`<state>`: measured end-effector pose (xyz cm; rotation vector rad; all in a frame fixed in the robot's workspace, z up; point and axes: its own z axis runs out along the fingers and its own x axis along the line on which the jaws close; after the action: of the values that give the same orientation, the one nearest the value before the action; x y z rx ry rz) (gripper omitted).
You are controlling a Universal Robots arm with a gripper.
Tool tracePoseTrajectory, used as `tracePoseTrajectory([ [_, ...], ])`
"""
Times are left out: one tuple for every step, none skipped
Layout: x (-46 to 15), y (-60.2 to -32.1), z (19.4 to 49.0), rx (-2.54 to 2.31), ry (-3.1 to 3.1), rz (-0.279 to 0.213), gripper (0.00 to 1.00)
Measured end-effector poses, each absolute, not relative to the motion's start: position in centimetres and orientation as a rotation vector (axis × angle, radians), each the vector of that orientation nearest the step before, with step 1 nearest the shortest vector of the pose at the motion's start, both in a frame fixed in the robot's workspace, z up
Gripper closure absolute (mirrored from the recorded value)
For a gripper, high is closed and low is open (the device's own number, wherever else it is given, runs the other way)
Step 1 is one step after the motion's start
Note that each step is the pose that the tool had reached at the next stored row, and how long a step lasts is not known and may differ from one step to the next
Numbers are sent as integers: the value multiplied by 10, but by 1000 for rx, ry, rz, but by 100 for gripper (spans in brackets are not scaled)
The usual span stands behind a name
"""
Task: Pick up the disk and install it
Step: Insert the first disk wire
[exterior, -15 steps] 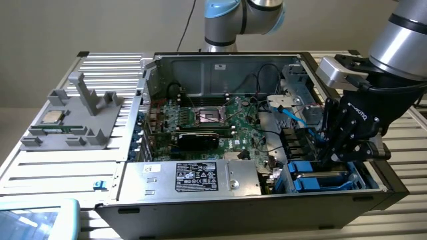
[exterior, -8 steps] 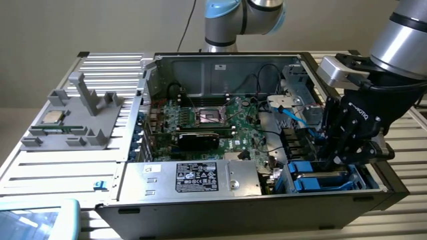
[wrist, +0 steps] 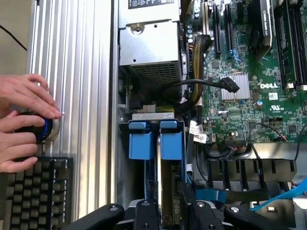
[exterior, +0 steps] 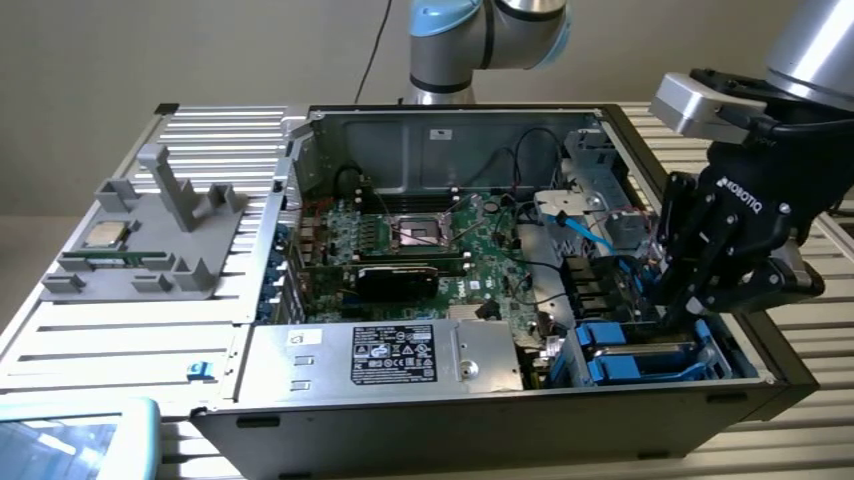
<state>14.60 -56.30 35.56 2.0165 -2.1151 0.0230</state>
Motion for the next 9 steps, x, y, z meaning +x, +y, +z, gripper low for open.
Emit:
tracePoseTrajectory([
  [146,-563,358,2014,-2113,28,69],
  [146,-563,361,2011,-2111,33,69],
  [146,-563,364,2008,-2109,39,69],
  [146,-563,367,2005,-2106,45,69],
  [146,-562,370,2001,-2104,51,69],
  [146,-562,373,1998,-2101,56,69],
  [146,-561,376,1996,-2099,61,69],
  [146,-560,378,1994,-2098,65,69],
  [146,-558,379,1992,-2097,68,69],
])
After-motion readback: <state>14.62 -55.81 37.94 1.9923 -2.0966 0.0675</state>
